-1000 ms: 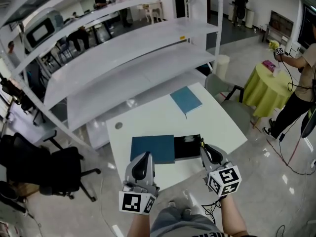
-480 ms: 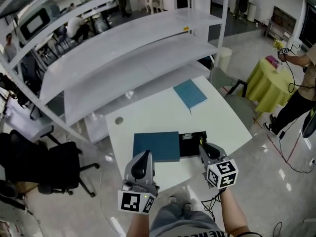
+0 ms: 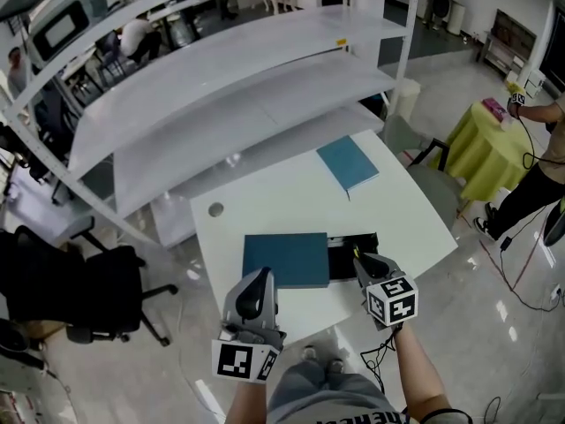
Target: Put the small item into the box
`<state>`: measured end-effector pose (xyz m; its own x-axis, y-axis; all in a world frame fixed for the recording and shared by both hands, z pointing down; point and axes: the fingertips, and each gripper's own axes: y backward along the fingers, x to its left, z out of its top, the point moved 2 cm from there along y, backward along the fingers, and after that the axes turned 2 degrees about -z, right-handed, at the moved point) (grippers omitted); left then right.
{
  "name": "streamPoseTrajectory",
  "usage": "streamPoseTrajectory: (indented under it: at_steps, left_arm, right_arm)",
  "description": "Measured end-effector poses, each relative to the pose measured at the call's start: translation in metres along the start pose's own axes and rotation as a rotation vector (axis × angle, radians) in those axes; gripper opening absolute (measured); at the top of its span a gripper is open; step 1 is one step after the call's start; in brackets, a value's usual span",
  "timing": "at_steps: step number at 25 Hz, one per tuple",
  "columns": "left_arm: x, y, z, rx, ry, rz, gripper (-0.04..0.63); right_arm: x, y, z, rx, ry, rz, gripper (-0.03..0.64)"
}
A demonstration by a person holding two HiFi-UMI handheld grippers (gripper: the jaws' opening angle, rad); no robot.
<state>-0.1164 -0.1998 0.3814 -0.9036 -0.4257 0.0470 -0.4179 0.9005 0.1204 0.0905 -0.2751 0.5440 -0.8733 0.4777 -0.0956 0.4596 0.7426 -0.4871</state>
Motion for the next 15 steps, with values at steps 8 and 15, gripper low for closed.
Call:
streamPoseTrajectory:
  at_steps: [8, 15]
  left_arm:
    - [0.014, -0.001, -0.005, 0.017, 0.000, 0.022, 0.018]
    - [0.024, -0.001, -0.007, 0.023, 0.001, 0.040, 0.018]
  right_arm:
    - [-0.002, -0.028, -0.015, 0.099, 0.033, 0.018, 0.056]
    - [-0.008, -0.048, -0.024, 0.183, 0.085, 0.023, 0.057]
